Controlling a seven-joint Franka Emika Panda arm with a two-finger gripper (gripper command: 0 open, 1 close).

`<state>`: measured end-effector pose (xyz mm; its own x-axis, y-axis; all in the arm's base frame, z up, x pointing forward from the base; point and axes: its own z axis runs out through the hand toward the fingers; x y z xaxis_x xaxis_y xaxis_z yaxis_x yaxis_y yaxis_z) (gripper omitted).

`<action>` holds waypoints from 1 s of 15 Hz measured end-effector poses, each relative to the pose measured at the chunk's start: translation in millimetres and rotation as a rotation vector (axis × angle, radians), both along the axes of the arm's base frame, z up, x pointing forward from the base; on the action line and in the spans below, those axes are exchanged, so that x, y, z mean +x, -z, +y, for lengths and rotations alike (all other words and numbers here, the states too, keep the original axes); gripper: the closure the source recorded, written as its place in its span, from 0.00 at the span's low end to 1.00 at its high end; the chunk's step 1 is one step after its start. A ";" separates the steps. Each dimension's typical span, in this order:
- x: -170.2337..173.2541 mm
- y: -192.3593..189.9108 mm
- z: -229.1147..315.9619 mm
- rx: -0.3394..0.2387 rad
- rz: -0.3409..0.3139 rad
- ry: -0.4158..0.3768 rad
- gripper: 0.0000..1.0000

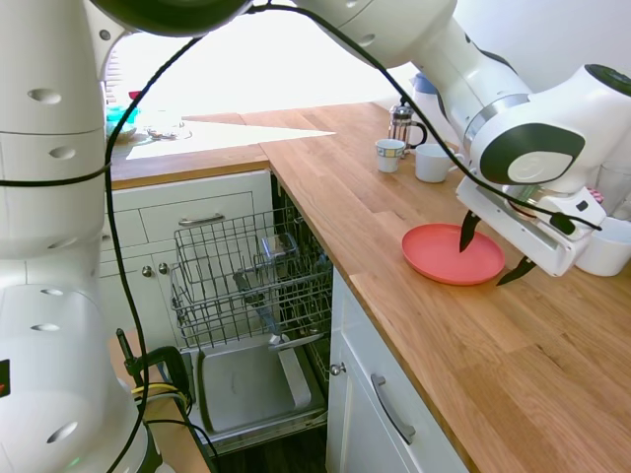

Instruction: Put the plate in the dishwasher

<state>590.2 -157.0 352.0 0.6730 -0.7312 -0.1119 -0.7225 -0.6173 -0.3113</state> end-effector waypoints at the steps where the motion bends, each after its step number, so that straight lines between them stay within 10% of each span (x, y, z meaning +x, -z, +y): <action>1: 1.3 2.7 -0.4 0.017 -0.007 -0.007 1.00; 15: 12.1 28.2 -15.1 0.137 -0.007 -0.033 1.00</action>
<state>602.3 -172.1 323.8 0.6974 -0.6868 -0.2047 -0.7002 -0.5920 -0.3992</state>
